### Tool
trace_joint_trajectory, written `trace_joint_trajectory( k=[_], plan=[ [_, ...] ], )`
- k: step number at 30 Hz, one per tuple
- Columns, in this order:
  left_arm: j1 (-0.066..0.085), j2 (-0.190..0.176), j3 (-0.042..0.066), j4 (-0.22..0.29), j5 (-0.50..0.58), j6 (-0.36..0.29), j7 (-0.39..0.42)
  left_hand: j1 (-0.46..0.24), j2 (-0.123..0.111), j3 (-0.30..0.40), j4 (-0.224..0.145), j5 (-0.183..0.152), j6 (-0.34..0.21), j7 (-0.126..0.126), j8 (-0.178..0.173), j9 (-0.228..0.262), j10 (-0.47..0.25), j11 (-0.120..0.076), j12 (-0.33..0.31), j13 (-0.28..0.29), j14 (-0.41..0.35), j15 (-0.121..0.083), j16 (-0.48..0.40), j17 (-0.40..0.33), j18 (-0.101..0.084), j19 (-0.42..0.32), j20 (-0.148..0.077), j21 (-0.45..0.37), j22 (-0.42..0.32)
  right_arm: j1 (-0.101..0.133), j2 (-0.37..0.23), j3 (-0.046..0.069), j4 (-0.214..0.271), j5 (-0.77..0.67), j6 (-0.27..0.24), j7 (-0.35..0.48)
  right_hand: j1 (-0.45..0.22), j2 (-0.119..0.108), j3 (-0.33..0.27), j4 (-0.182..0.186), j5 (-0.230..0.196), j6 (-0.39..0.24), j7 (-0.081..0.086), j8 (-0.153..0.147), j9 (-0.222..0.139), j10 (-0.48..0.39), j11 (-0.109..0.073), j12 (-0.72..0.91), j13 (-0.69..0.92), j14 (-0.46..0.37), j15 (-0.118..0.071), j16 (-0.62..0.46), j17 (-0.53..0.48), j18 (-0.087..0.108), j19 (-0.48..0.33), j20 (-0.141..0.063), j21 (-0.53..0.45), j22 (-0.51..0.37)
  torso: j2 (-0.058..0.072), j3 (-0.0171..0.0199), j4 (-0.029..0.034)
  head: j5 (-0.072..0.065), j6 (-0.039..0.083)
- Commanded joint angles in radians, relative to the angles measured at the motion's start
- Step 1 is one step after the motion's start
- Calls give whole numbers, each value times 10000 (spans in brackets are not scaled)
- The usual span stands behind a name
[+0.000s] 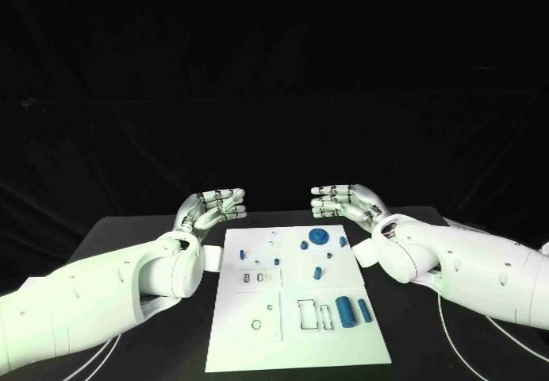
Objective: Assemble the parts on the task board
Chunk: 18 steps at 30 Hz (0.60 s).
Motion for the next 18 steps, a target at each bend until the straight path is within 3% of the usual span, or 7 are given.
trace_joint_trajectory(
  k=[1, 9, 13, 18],
  plan=[
    [43, -186, 28, 291, -196, 465, 111, 163, 12, -73, -208, -53, 325, 119, -8, -50, 375, -116, -31, -16, 464, -134, 73, 99, 131, 456, -150, 162, 33, 103, -68, 42, 5, -1575, -362, 52, 490, -155, 428, -740, -220, 1716, 363, 6, 45, 1428, -266, -13, 21, 1415, -298, 62, 25, 239, 948, -149, 381, 38, 292, 7, 35, -60, 75],
    [88, -682, 164, 1029, -343, 580, -87, 248, 169, -242, -523, -61, 892, -60, -101, -89, 1203, -352, -118, 29, 1447, -443, 138, 522, 117, 1348, -465, 482, 117, 432, -277, 136, 1, -3696, -430, -668, 557, -493, 977, -788, -260, 2285, 212, -135, 42, 2212, -462, -239, 25, 2256, -567, -33, 23, 232, 1646, -452, 736, 71, 717, 17, 143, -144, 233],
    [110, -925, 231, 1472, -375, 665, -208, 277, 216, -301, -633, -61, 1114, -128, -151, -81, 1579, -462, -150, 71, 1898, -588, 228, 812, 115, 1694, -614, 645, 182, 604, -307, 221, -40, -5780, -325, -1515, 520, -712, 1211, -788, -239, 2590, 119, -147, 57, 2712, -624, -268, 41, 2898, -792, 0, 33, 222, 2400, -780, 1314, 304, 954, 27, 171, -192, 294],
    [124, -1132, 301, 1986, -393, 779, -335, 275, 224, -322, -657, -63, 1164, -140, -175, -80, 1652, -481, -180, 78, 1990, -617, 239, 900, 112, 1765, -649, 685, 200, 733, -241, 303, -77, -8639, 15, -2666, 544, -983, 1225, -751, -276, 2872, -36, -154, 61, 3177, -825, -292, 48, 3854, -1155, 183, 59, 182, 3404, -1268, 2588, 972, 1208, 18, 220, -286, 369]
  ],
)
